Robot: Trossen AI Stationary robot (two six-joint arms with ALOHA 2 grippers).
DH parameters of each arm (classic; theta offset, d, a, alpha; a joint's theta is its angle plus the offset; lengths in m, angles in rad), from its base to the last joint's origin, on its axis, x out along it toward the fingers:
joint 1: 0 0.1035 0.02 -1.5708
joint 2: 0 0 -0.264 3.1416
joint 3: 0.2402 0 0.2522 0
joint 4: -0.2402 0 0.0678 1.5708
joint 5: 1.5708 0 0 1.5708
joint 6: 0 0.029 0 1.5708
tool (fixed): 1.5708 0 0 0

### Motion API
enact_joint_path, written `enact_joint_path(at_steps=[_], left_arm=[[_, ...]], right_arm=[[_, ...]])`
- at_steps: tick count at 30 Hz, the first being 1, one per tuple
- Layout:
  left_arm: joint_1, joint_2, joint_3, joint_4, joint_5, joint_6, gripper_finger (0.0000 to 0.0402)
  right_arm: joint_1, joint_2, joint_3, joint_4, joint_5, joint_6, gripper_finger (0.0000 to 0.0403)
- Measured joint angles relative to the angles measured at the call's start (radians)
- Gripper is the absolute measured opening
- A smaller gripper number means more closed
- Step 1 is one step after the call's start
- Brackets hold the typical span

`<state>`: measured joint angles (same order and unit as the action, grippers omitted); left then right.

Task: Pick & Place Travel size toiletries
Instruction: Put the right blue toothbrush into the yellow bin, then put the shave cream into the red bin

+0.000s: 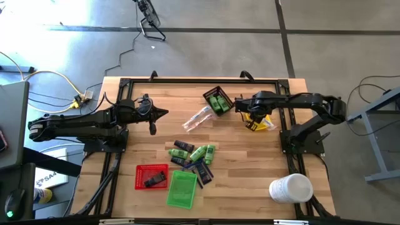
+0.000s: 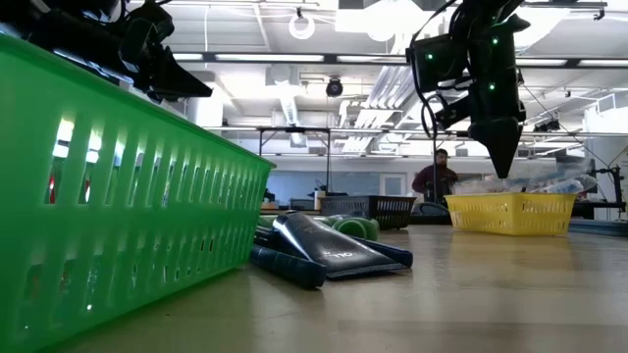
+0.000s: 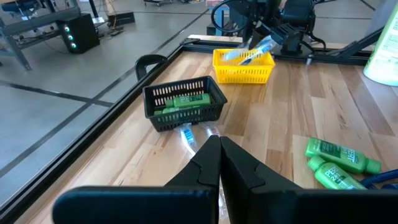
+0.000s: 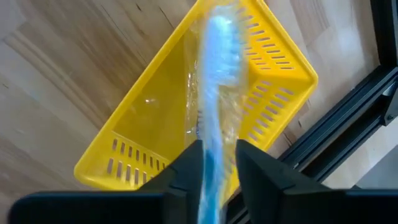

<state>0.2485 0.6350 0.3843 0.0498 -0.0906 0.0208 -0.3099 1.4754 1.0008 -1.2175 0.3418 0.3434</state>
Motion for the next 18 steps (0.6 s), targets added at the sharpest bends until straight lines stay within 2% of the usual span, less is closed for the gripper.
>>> enact_joint_path(at_steps=[4, 8, 18], left_arm=[[0.000, 0.000, 0.000, 0.000, 0.000, 0.000, 0.0001], [0.000, 0.000, 0.000, 0.000, 0.000, 0.000, 0.0001], [0.000, 0.000, 0.000, 0.000, 0.000, 0.000, 0.0001]], right_arm=[[0.000, 0.000, 0.000, -0.004, 0.047, 0.027, 0.0135], [0.000, 0.000, 0.000, -0.009, 0.087, 0.048, 0.0149], [0.008, 0.000, 0.058, -0.037, 0.105, 0.107, 0.0114]])
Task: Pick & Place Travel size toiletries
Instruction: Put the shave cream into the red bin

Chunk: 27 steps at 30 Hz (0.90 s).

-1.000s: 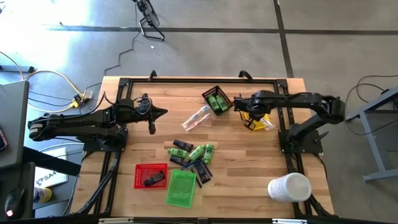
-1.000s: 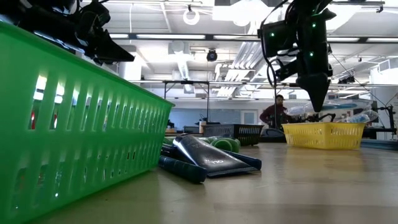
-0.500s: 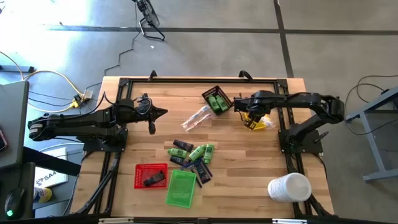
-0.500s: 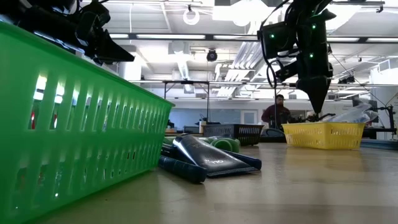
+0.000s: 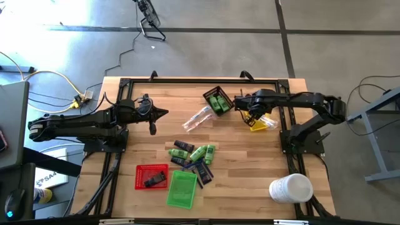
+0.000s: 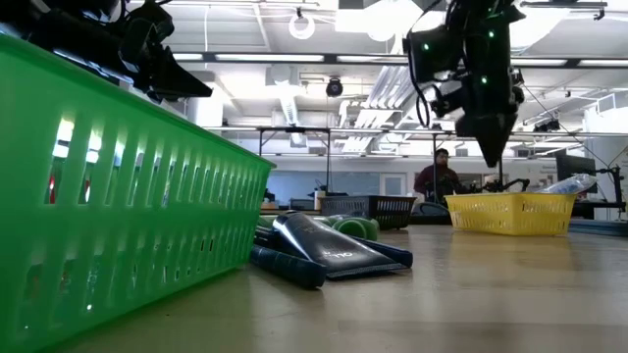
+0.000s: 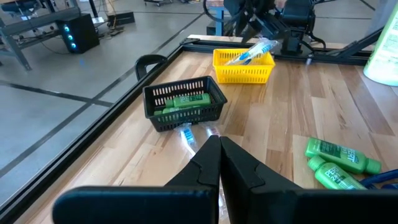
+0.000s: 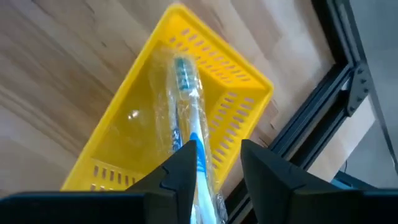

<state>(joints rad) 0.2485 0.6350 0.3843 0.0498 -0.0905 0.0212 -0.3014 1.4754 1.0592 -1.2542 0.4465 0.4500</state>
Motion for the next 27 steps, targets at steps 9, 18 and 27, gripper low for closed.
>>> enact_joint_path(at_steps=[9, 18, 27], left_arm=[[0.000, 0.000, 0.000, 0.000, 0.000, 0.000, 0.0001], [0.000, 0.000, 0.000, -0.011, 0.000, 0.000, 0.0001], [0.000, 0.000, 0.000, -0.054, 0.001, -0.011, 0.0001]], right_arm=[[0.083, -0.004, 0.134, 0.080, 0.002, -0.025, 0.0052], [0.179, -0.044, 0.133, 0.271, -0.004, -0.091, 0.0005], [0.269, -0.084, 0.131, 0.404, 0.045, -0.038, 0.0003]])
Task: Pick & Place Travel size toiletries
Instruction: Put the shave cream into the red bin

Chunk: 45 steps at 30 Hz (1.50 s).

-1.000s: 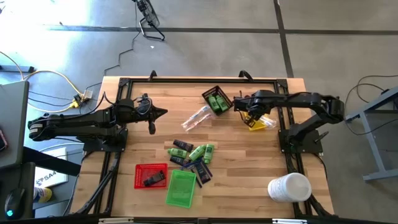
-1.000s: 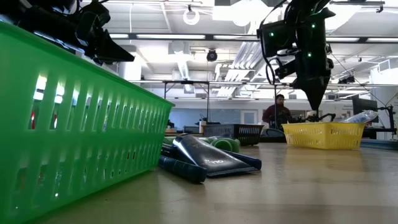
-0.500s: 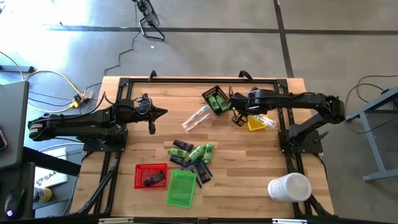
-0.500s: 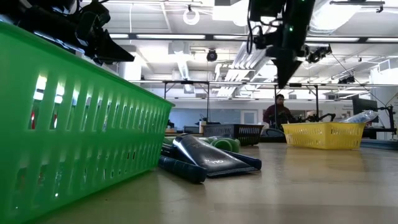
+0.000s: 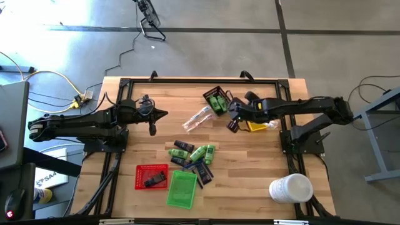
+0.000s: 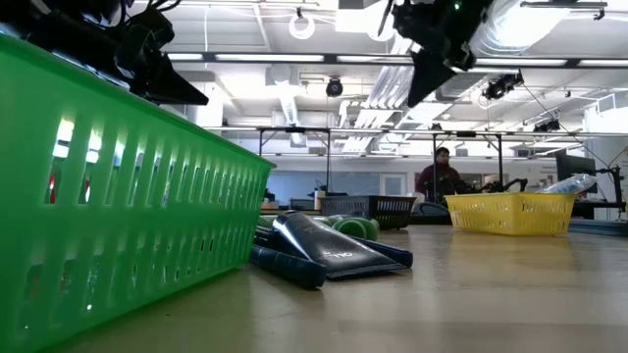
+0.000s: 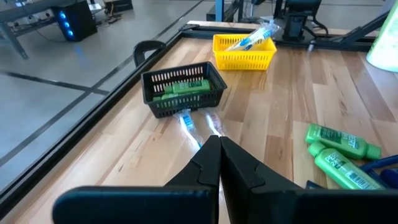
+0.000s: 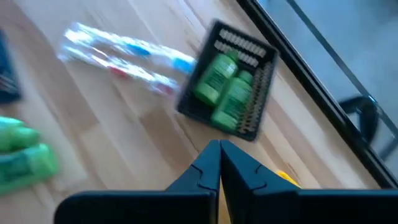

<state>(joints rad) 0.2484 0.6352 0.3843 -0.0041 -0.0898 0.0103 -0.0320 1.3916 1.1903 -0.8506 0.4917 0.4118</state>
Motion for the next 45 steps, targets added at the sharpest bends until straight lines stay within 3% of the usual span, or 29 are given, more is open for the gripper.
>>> enact_joint_path(at_steps=[10, 15, 26, 36, 45], left_arm=[[0.000, 0.000, 0.000, 0.001, 0.001, -0.019, 0.0001], [0.000, 0.000, 0.000, 0.001, 0.002, -0.019, 0.0001], [0.000, 0.000, 0.000, 0.001, 0.003, -0.018, 0.0001], [0.000, 0.000, 0.000, 0.001, 0.003, -0.017, 0.0001], [0.000, 0.000, 0.000, 0.000, 0.003, -0.015, 0.0001]], right_arm=[[0.068, 0.000, -0.209, 0.473, -0.039, -0.043, 0.0002], [0.071, 0.001, -0.284, 0.607, -0.056, -0.040, 0.0002], [0.079, 0.001, -0.294, 0.623, 0.047, -0.058, 0.0002], [0.084, 0.001, -0.420, 0.802, 0.051, -0.058, 0.0002], [0.079, -0.077, -0.424, 0.782, 0.053, -0.163, 0.0002]])
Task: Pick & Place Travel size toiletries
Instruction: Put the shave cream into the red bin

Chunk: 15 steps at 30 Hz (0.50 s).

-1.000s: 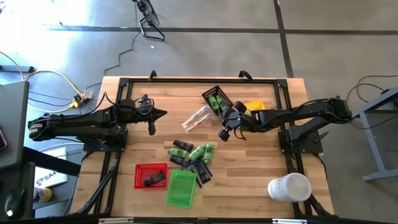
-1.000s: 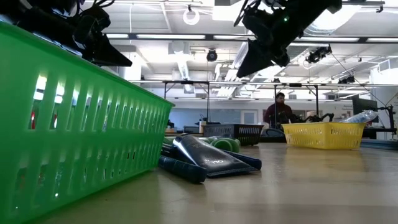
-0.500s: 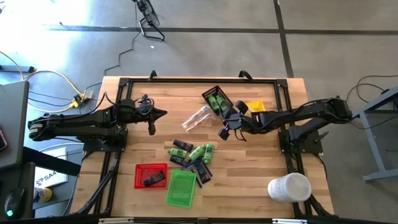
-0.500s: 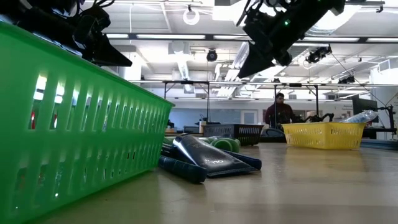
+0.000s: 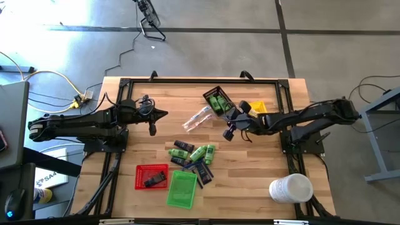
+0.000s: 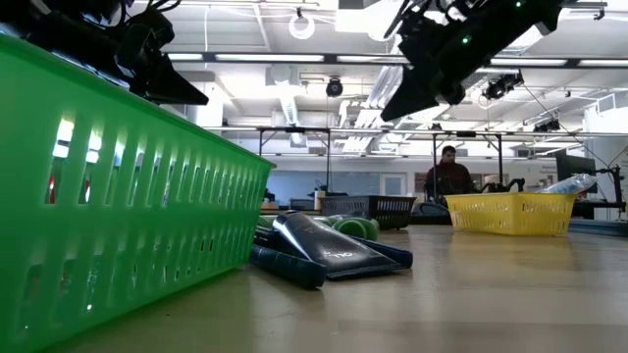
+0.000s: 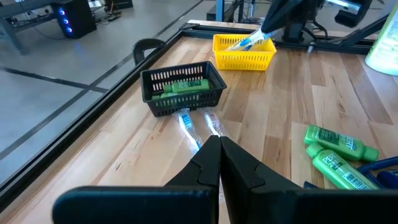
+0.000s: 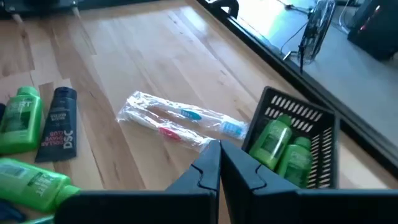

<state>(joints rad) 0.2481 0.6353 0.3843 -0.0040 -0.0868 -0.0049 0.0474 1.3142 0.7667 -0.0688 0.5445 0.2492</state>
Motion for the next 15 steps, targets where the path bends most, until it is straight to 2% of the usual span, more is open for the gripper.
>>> enact_joint_path(at_steps=[7, 12, 15], left_arm=[[0.000, 0.000, 0.000, -0.002, 0.000, 0.000, 0.0001], [0.000, 0.000, 0.000, -0.005, 0.000, 0.000, 0.0001], [0.000, 0.000, 0.000, -0.005, 0.000, 0.000, 0.0001]], right_arm=[[-0.005, -0.069, -0.001, -0.067, 0.006, -0.036, 0.0002], [-0.005, -0.068, -0.049, -0.045, 0.003, -0.037, 0.0002], [-0.005, -0.068, -0.110, 0.039, -0.007, -0.037, 0.0002]])
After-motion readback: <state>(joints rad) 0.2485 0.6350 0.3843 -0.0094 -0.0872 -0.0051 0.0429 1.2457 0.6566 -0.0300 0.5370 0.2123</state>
